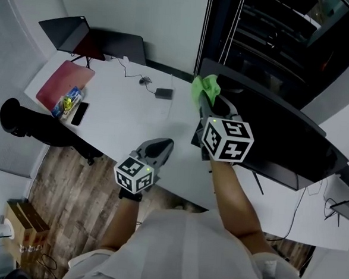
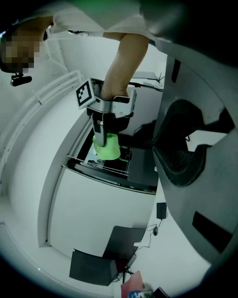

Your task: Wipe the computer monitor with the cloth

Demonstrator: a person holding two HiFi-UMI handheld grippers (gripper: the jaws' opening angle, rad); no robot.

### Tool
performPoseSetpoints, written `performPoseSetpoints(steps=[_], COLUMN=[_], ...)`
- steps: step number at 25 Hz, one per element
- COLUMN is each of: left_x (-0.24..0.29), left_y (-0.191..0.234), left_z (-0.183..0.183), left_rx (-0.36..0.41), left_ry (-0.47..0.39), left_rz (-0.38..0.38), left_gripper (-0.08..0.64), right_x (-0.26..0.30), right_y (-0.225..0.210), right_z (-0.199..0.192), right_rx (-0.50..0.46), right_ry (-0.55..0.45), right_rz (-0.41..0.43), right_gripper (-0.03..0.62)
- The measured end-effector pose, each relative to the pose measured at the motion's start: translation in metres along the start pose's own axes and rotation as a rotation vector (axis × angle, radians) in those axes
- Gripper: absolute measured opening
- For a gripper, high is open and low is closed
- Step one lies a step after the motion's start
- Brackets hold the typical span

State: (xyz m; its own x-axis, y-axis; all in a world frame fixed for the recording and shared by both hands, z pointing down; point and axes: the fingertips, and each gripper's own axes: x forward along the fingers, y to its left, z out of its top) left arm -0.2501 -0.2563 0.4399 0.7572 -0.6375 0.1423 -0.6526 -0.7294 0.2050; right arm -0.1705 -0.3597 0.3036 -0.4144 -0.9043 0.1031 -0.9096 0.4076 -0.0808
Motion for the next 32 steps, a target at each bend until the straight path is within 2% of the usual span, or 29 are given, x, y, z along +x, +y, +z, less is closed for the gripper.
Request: performPoseSetpoints(steps=[10,23,32], left_x=[-0.005,-0.004,0.006], left_y=[0.002,0.007,0.013], left_z=[-0.004,-0.013,-0.019], left_rx=[0.002,-0.012,-0.024], left_ry=[0.010,0.033,0.047], left_rz=[0.002,0.005,0.005], left_gripper=[0.021,0.021,0.021], right_x=[-0.004,-0.002,-0.002], right_y=[0.002,0.000,0.001], right_z=[-0.038,-0.105,-0.128], right_rx=[0.001,-0.019,-0.032], right_ry=[0.050,0.169,0.199], right_rz=[-0.007,-0.024,-0.014], right_gripper=[0.071,0.071,0.071])
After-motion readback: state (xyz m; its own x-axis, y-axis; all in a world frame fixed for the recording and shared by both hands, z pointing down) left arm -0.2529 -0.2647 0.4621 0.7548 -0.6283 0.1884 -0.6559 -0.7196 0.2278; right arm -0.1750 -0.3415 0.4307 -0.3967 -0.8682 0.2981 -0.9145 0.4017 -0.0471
